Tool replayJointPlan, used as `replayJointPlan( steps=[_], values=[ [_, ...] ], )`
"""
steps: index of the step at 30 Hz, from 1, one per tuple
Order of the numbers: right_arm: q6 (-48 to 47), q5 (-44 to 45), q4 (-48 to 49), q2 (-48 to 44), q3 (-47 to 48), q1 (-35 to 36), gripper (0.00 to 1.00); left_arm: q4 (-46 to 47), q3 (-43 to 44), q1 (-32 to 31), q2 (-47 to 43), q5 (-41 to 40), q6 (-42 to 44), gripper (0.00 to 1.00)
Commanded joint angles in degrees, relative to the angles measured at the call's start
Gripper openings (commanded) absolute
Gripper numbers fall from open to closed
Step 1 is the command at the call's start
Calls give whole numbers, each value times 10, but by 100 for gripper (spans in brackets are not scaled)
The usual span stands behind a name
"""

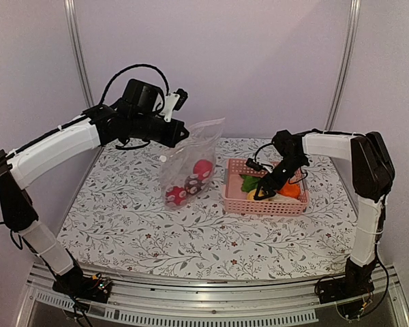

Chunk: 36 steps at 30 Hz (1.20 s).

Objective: Place the food in the zip-top bag and seal the zipper
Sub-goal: Pick up the fake fruit from the bin.

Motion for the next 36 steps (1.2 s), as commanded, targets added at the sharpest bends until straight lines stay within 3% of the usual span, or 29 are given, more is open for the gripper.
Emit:
replayJointPlan(
  steps=[1, 13, 25, 36],
  values=[
    [-1, 6, -17, 14, 6, 5, 73, 9, -9, 4, -13, -4, -3, 0],
    [-3, 14, -28, 1, 40, 5, 46, 11, -10, 4, -10, -5, 0, 0],
    [-21, -18, -41, -74, 129, 5, 43, 14, -14, 4, -10, -11, 0, 0],
    [-11, -120, 8, -154, 196, 6, 43, 14, -8, 5, -5, -14, -4, 0]
  ],
)
